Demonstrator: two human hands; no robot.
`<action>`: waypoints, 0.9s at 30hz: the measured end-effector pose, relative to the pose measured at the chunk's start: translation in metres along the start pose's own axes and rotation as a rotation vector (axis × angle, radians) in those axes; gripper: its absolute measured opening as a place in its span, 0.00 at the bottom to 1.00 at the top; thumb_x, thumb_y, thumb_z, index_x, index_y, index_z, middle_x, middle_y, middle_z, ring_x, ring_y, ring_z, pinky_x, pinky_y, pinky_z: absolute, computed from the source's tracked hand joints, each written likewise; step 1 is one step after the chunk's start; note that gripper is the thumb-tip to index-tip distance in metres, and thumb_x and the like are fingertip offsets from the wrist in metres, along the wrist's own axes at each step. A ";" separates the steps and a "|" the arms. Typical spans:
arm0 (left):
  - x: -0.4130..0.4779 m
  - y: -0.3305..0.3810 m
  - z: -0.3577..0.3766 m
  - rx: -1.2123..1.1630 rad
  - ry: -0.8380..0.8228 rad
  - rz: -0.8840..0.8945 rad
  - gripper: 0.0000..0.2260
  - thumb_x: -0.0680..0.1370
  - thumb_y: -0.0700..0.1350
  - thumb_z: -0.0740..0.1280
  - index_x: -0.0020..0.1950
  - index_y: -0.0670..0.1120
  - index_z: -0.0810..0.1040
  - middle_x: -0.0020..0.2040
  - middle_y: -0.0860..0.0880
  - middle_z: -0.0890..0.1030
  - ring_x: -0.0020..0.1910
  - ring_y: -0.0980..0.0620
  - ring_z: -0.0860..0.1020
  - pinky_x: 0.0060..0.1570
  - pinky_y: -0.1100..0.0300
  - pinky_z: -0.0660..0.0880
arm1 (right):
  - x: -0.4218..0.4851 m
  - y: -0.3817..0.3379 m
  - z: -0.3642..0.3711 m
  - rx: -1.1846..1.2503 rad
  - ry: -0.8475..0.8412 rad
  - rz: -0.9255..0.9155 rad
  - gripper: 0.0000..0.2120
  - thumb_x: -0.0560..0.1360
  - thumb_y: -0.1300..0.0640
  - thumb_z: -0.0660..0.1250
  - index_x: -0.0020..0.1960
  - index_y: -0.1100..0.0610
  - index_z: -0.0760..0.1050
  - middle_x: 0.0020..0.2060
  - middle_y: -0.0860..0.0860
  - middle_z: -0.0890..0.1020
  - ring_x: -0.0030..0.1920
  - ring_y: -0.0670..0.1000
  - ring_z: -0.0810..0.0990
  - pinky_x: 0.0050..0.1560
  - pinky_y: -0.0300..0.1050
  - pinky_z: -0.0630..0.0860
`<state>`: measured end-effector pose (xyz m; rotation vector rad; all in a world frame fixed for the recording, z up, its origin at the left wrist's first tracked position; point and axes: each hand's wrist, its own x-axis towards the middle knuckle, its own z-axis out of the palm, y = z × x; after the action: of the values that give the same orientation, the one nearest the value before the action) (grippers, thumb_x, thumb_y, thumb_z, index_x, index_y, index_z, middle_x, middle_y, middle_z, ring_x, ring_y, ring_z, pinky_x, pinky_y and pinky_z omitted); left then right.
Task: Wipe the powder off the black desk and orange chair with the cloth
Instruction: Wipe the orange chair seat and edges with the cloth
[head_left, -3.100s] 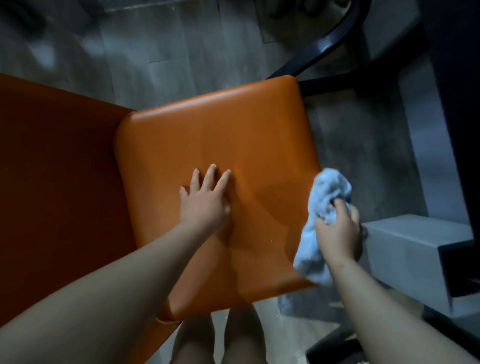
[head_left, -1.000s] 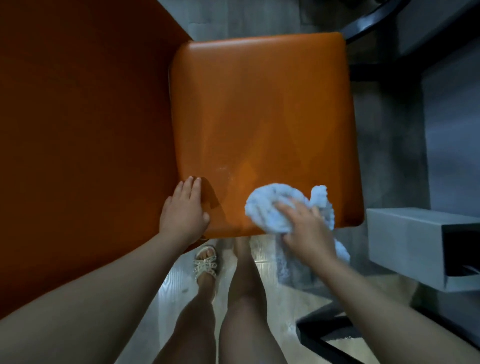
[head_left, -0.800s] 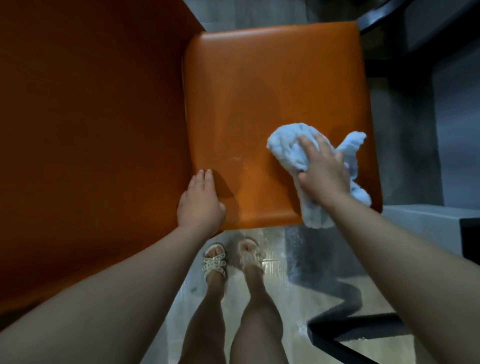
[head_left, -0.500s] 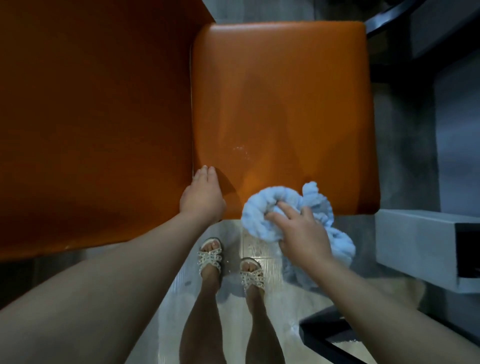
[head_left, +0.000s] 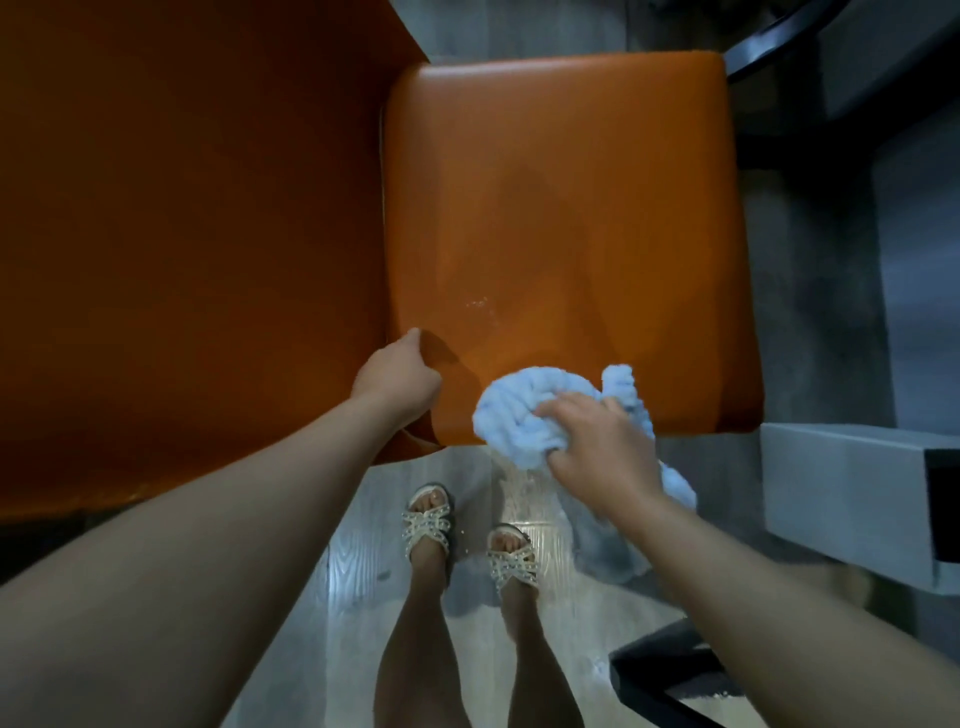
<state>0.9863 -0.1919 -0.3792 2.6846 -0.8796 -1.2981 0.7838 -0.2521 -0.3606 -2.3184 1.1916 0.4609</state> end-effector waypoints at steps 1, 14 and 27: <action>0.002 -0.001 -0.001 -0.035 0.035 -0.013 0.25 0.79 0.43 0.57 0.75 0.48 0.57 0.69 0.44 0.70 0.63 0.42 0.73 0.60 0.49 0.73 | 0.010 -0.003 -0.011 0.086 0.076 0.060 0.22 0.69 0.53 0.62 0.63 0.43 0.73 0.62 0.49 0.76 0.59 0.57 0.72 0.51 0.48 0.72; 0.020 0.001 -0.006 -0.452 0.287 -0.156 0.26 0.77 0.35 0.57 0.75 0.46 0.59 0.74 0.45 0.62 0.73 0.45 0.61 0.70 0.51 0.60 | 0.106 -0.060 -0.008 -0.238 0.033 -0.300 0.25 0.75 0.56 0.60 0.70 0.45 0.62 0.72 0.49 0.62 0.68 0.62 0.60 0.58 0.60 0.67; -0.009 0.002 0.029 -0.063 0.259 0.129 0.25 0.77 0.41 0.60 0.74 0.48 0.61 0.76 0.49 0.58 0.74 0.47 0.57 0.69 0.50 0.59 | 0.013 -0.017 -0.018 -0.076 0.298 -0.236 0.22 0.62 0.60 0.66 0.56 0.53 0.78 0.59 0.53 0.79 0.47 0.61 0.77 0.43 0.50 0.75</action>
<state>0.9592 -0.1828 -0.3911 2.6182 -0.9426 -0.9109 0.8066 -0.2626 -0.3474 -2.6199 1.0224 0.0785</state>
